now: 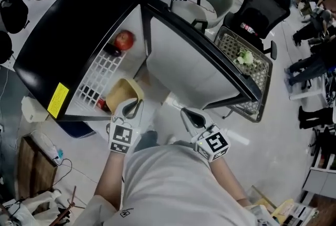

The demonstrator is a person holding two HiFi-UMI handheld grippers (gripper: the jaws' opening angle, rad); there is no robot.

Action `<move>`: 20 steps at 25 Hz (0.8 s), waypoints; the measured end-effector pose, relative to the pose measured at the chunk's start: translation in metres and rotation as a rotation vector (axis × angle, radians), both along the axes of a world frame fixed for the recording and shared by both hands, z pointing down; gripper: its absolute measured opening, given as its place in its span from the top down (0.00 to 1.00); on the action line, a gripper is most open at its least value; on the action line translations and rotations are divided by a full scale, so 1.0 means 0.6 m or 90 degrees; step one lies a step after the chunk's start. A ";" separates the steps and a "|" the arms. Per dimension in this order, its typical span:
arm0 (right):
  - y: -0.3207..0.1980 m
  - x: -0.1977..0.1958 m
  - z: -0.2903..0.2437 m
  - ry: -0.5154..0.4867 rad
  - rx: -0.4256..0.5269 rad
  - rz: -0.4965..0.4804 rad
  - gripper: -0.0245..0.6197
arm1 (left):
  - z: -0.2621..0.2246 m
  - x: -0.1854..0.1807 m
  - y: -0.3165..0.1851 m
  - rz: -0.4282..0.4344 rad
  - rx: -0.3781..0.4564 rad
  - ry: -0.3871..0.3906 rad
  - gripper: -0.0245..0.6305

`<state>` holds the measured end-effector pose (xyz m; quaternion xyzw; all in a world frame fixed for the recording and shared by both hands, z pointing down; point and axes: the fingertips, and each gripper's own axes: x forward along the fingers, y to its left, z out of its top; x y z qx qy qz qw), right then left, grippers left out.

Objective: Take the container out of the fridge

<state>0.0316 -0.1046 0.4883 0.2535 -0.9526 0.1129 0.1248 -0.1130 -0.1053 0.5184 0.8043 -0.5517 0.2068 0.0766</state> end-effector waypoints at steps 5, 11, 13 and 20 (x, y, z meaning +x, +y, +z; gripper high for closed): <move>0.007 -0.020 -0.019 -0.011 0.008 -0.026 0.96 | -0.061 -0.007 0.029 -0.023 0.069 0.078 0.93; 0.009 -0.048 -0.034 -0.022 0.013 -0.057 0.96 | -0.107 -0.022 0.053 -0.044 0.126 0.150 0.93; 0.009 -0.058 -0.040 -0.024 0.014 -0.067 0.96 | -0.118 -0.031 0.059 -0.051 0.138 0.167 0.93; 0.008 -0.092 -0.060 -0.035 0.026 -0.103 0.96 | -0.132 -0.050 0.077 -0.067 0.158 0.195 0.93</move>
